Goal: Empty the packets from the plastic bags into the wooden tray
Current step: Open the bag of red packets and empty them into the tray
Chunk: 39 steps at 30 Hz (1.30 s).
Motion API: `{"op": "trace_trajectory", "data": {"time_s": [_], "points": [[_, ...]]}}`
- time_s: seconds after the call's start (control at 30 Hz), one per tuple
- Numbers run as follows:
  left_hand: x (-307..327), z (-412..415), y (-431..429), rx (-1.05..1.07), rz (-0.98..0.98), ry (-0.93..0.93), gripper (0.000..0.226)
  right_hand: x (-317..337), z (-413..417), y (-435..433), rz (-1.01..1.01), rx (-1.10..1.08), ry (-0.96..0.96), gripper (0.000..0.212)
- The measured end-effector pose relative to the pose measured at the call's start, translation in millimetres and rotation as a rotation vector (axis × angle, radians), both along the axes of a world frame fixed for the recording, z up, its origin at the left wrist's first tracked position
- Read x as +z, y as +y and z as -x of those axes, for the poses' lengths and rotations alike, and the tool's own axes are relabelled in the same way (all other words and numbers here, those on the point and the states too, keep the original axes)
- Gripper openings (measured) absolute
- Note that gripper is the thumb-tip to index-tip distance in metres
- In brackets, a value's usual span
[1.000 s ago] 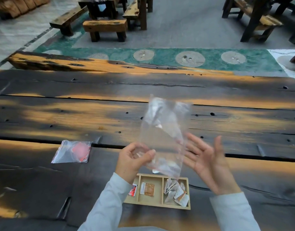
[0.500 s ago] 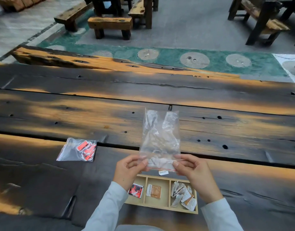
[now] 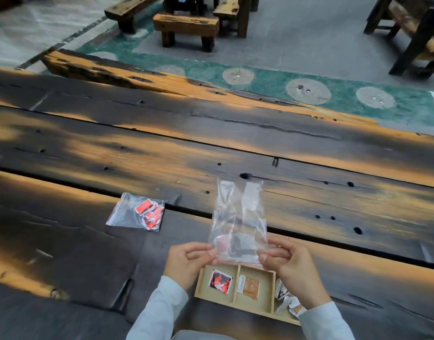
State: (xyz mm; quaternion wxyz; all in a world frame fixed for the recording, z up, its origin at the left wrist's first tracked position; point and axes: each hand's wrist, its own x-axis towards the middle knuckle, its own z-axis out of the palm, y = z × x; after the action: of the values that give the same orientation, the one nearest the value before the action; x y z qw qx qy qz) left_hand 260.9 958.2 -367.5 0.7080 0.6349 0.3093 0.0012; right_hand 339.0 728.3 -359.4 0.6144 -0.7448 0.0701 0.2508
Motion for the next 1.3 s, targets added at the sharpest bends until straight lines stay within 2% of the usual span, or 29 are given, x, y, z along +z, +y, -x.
{"op": "trace_trajectory", "data": {"time_s": [0.13, 0.2, 0.33, 0.5, 0.67, 0.77, 0.83, 0.87, 0.93, 1.0, 1.1, 1.2, 1.3], "points": [[-15.0, -6.6, 20.8, 0.018, -0.037, 0.018, 0.011, -10.7, 1.8, 28.7, 0.121, 0.032, -0.185, 0.04], [-26.1, -12.7, 31.8, 0.012, -0.032, 0.031, 0.011, -17.2, 2.7, 39.6, 0.187, 0.104, -0.212, 0.042], [-42.7, -38.4, 57.5, -0.056, -0.019, 0.025, 0.018, -20.1, 6.3, 50.1, 0.345, 0.22, -0.105, 0.049], [-41.7, -89.5, 86.5, -0.052, 0.032, -0.059, 0.015, -18.8, 17.2, 51.0, 0.387, 0.204, -0.012, 0.033], [-31.5, -136.8, 106.2, -0.03, 0.158, -0.123, 0.019, -19.4, 29.1, 54.6, 0.427, 0.153, 0.036, 0.029], [-30.0, -154.5, 120.0, -0.009, 0.255, -0.09, 0.047, -20.3, 35.5, 61.8, 0.435, 0.122, 0.062, 0.029], [-38.2, -155.7, 130.4, -0.021, 0.253, -0.023, 0.064, -20.7, 39.7, 67.9, 0.446, 0.128, 0.082, 0.029], [-48.0, -152.6, 137.7, -0.017, 0.212, 0.021, 0.069, -21.9, 41.3, 71.7, 0.449, 0.135, 0.092, 0.029], [-70.0, -138.2, 155.1, 0.002, 0.004, 0.113, 0.07, -23.1, 44.8, 79.9, 0.463, 0.151, 0.107, 0.029], [-92.5, -117.3, 179.1, 0.063, -0.249, 0.21, 0.064, -24.4, 47.6, 86.5, 0.47, 0.157, 0.134, 0.028], [-111.5, -88.5, 223.8, 0.191, -0.525, 0.399, 0.056, -25.0, 49.7, 98.7, 0.482, 0.187, 0.168, 0.03], [-120.1, -67.0, 266.4, 0.275, -0.587, 0.606, 0.055, -22.0, 51.4, 108.0, 0.503, 0.197, 0.183, 0.026], [-135.5, -54.3, 302.4, 0.184, -0.504, 0.692, 0.066, -21.9, 53.3, 113.6, 0.53, 0.199, 0.19, 0.027]]}}
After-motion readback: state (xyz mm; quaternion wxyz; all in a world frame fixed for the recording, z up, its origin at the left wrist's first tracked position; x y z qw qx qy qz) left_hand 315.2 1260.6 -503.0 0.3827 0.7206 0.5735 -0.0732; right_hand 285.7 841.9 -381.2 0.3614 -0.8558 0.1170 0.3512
